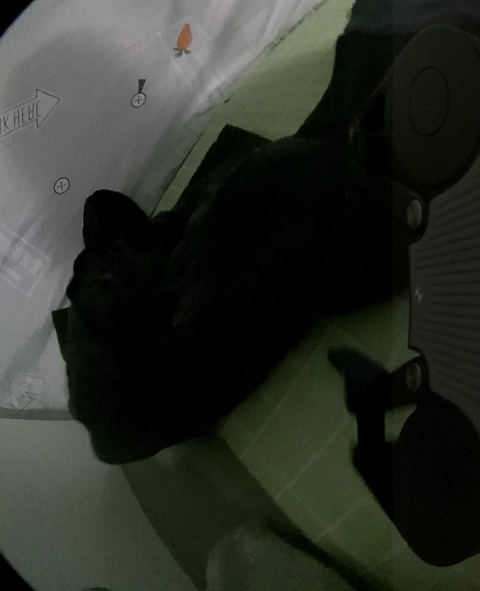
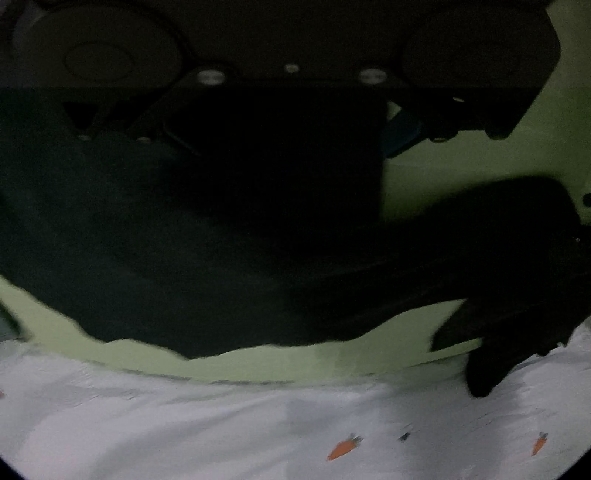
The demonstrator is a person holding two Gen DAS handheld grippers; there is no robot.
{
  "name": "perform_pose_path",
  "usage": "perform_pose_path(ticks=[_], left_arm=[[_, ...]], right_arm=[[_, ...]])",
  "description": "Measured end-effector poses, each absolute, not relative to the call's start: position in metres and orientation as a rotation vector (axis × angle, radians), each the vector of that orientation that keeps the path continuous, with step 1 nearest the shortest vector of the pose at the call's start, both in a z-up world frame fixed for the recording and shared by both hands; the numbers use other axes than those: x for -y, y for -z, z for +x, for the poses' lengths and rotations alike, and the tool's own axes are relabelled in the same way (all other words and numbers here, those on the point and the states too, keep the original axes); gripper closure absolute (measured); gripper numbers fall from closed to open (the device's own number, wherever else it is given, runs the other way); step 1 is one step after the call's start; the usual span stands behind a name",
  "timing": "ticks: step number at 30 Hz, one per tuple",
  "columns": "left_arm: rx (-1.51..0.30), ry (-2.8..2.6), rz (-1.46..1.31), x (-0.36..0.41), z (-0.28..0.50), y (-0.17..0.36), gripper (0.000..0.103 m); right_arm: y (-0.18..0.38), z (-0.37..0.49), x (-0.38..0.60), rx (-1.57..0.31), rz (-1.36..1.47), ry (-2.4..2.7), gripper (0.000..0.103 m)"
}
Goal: Fold clothes
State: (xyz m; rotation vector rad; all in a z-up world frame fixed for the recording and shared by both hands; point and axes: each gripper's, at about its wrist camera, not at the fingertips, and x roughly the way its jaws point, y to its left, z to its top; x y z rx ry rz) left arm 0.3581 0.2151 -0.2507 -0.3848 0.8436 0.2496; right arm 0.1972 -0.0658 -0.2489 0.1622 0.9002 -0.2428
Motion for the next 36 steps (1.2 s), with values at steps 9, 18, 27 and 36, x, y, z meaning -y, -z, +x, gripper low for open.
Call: perform_pose_path(ticks=[9,18,27,36], left_arm=[[-0.757,-0.274,-0.318,-0.204,0.329,0.229,0.092],[-0.703,-0.269,-0.228,-0.192,0.293,0.205,0.092],[-0.816,-0.303,-0.219,-0.207,0.277,0.231,0.091],[-0.871,-0.386,-0.354,-0.238,0.277,0.251,0.056]], right_arm=[[0.272,0.166,0.086,-0.969,0.281,0.289,0.0],[0.271,0.128,0.071,-0.971,0.224,0.297,0.022],[0.26,0.117,0.061,-1.056,0.215,0.183,0.079],[0.24,0.114,0.115,-0.887,0.384,0.323,0.052]])
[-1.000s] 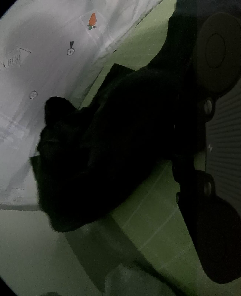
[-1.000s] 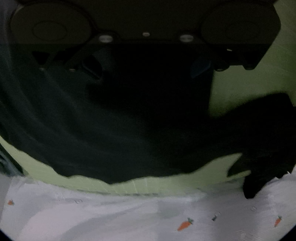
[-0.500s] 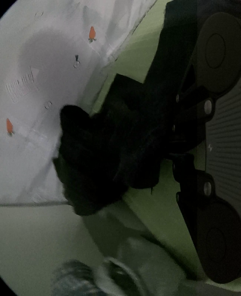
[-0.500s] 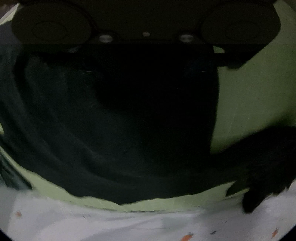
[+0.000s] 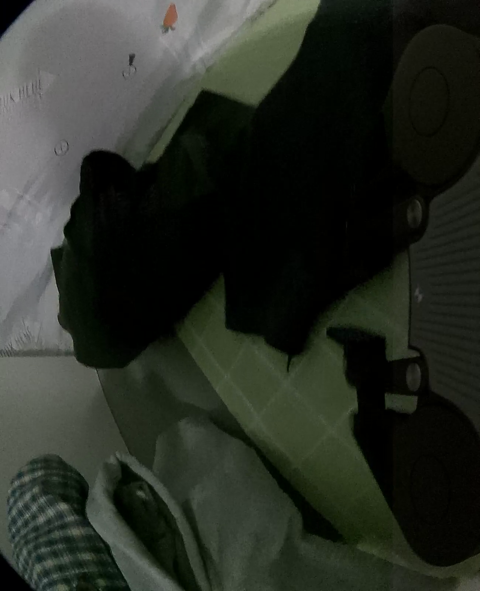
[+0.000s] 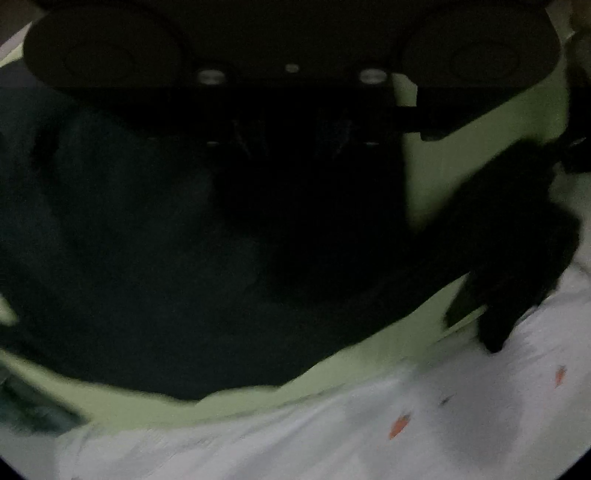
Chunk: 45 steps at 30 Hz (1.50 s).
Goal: Fold clothes
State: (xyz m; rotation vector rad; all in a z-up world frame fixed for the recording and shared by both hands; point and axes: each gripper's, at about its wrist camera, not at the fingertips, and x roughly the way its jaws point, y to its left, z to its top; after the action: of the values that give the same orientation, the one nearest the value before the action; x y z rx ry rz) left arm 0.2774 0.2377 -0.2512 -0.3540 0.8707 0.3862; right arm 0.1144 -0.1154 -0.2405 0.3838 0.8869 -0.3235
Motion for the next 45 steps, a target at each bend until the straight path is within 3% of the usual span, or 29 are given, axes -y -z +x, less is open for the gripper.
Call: perform_pose_path(ticks=[1,3,7,9,10,13,21,24,26,28,31,34,40,45], left_arm=[[-0.873,-0.398,-0.351,-0.24,0.278,0.253,0.05],[-0.858,-0.4,-0.368,-0.243,0.277,0.256,0.045],[-0.853,-0.366,-0.33,-0.237,0.279,0.256,0.045],[-0.842,-0.321,-0.321,-0.232,0.283,0.256,0.071],[-0.835,-0.307,-0.344,-0.231,0.284,0.256,0.092],[-0.801,-0.25,-0.407,-0.225,0.286,0.252,0.094],[-0.622,0.319,-0.413,-0.132,0.285,0.178,0.094],[-0.638,0.589,-0.338,-0.073,0.28,0.164,0.086],[-0.656,0.637,-0.261,-0.043,0.272,0.165,0.054],[-0.677,0.62,-0.218,-0.026,0.265,0.169,0.039],[-0.767,0.505,-0.252,-0.03,0.263,0.182,0.036],[-0.881,0.374,-0.262,-0.037,0.263,0.199,0.035],[-1.034,0.242,-0.225,-0.048,0.257,0.226,0.035],[-1.123,0.215,-0.257,-0.046,0.244,0.236,0.035]], right_arm=[[0.242,0.117,0.119,-0.884,0.353,0.356,0.043],[0.25,0.122,0.124,-0.89,0.307,0.409,0.031],[0.271,0.125,0.132,-0.927,0.285,0.463,0.022],[0.279,0.122,0.132,-0.941,0.3,0.464,0.02],[0.281,0.12,0.131,-0.939,0.308,0.465,0.016],[0.287,0.119,0.126,-0.936,0.299,0.454,0.009],[0.281,0.107,0.127,-0.923,0.348,0.461,0.009],[0.276,0.097,0.137,-0.886,0.444,0.468,0.009],[0.274,0.091,0.144,-0.858,0.503,0.479,0.01],[0.269,0.086,0.15,-0.825,0.542,0.479,0.015],[0.261,0.08,0.154,-0.767,0.584,0.457,0.026],[0.256,0.077,0.158,-0.717,0.64,0.419,0.068],[0.259,0.098,0.161,-0.67,0.856,0.249,0.071],[0.271,0.138,0.162,-0.703,1.019,0.155,0.057]])
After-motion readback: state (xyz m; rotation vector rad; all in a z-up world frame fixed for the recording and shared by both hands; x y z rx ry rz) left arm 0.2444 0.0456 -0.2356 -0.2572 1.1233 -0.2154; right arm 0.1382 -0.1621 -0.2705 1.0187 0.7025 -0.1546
